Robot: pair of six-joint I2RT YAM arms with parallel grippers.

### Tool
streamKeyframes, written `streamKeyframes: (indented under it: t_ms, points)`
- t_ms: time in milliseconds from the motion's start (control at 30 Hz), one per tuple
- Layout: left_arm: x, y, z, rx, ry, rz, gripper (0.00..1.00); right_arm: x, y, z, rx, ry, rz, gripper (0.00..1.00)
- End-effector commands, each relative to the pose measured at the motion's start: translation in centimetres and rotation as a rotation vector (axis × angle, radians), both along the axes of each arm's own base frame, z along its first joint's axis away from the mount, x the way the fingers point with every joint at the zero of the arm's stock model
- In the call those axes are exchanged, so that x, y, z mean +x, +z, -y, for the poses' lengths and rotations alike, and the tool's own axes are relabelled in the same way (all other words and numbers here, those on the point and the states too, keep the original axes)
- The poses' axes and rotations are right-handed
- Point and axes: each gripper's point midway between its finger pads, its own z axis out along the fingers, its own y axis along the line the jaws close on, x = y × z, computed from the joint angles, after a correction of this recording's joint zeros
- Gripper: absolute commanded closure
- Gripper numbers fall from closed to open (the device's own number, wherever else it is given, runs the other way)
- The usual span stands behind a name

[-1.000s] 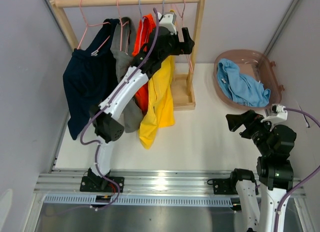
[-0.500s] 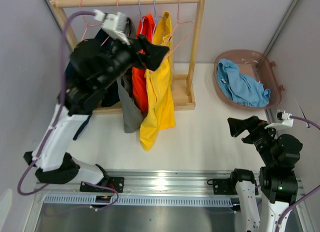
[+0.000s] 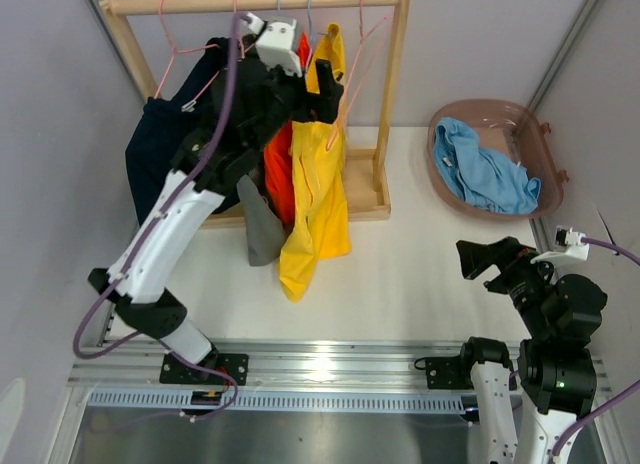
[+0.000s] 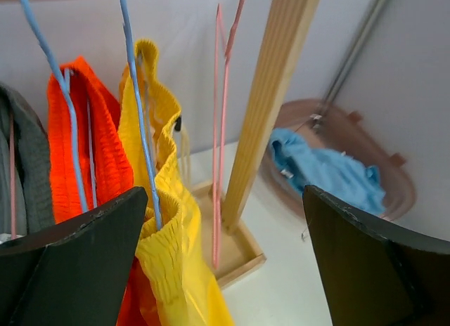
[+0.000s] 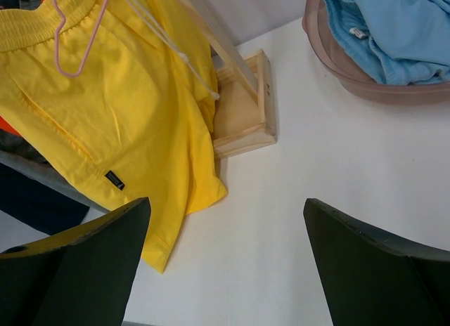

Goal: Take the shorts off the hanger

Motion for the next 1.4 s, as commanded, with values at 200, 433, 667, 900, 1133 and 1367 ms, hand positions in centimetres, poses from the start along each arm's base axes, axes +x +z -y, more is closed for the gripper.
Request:
streamKeyframes:
  t_ms: [200, 433, 667, 900, 1133, 1367]
  points:
    - [3.8, 0.3, -1.6, 0.034, 0.16, 0.024, 0.02, -0.6, 0.2, 0.0, -0.035, 0.004, 0.024, 0.01]
    - [4.8, -0.4, -2.0, 0.051, 0.187, 0.016, 0.03, -0.2, -0.8, 0.1, -0.032, 0.006, 0.006, 0.0]
    - [6.0, -3.0, -1.6, 0.07, 0.179, -0.032, 0.18, 0.0, -1.2, 0.1, -0.032, 0.003, -0.002, 0.0]
    - [6.7, -4.5, -0.6, 0.073, 0.156, -0.06, 0.31, 0.0, -1.9, 0.3, -0.036, -0.001, -0.016, 0.01]
    - [7.4, -5.6, -0.4, 0.09, 0.165, -0.075, 0.42, -0.1, -2.2, 0.3, -0.038, -0.003, -0.017, 0.01]
    - [8.4, -7.4, -0.2, 0.121, 0.181, -0.108, 0.63, -0.2, -2.4, 0.3, -0.039, -0.002, -0.02, 0.0]
